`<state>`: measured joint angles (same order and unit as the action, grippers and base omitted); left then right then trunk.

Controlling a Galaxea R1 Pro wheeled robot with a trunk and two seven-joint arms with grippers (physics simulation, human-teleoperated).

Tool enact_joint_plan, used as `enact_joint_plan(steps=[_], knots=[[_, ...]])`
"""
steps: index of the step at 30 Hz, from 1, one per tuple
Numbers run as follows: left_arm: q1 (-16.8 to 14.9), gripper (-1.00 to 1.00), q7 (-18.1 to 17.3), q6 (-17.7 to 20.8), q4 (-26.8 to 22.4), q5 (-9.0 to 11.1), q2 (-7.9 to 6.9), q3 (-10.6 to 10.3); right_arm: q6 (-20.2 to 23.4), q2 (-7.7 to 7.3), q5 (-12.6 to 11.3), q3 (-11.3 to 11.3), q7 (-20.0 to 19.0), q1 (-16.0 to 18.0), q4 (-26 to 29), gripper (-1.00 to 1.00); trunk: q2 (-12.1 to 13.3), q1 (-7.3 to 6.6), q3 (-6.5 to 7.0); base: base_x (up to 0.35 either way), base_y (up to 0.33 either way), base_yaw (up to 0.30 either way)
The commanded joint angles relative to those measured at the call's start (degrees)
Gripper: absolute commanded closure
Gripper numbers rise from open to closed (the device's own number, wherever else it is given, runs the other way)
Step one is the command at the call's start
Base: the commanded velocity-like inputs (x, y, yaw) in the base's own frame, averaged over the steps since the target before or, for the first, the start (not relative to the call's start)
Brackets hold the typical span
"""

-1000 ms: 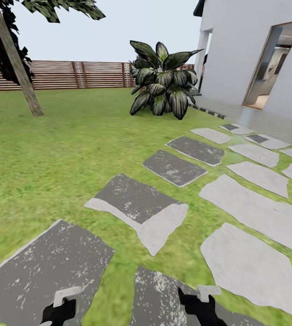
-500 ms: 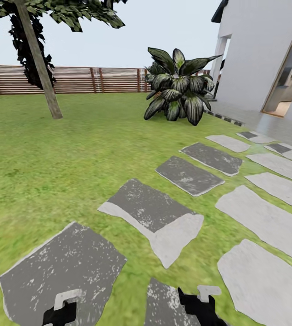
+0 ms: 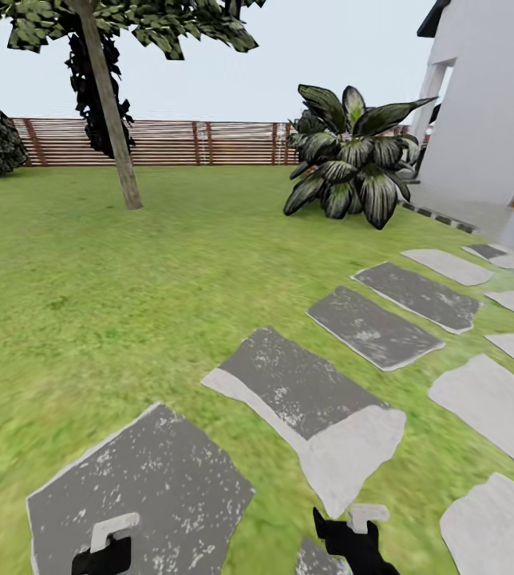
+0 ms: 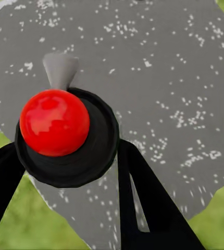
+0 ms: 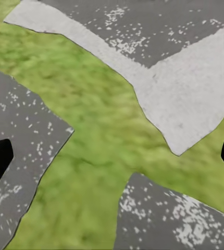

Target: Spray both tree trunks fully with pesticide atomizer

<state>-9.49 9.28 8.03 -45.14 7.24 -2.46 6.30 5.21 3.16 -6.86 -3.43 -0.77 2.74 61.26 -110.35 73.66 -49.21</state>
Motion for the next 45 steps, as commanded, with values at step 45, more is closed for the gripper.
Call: enact_joint_plan(steps=[45], knots=[[0.0,1.0,0.04,-1.52,2.68,0.05,0.17,-0.24,-0.03,0.0,-0.08,0.09,-0.06,0.0,0.03,-1.0,0.0,0.0,0.1,0.316,0.109,0.275]])
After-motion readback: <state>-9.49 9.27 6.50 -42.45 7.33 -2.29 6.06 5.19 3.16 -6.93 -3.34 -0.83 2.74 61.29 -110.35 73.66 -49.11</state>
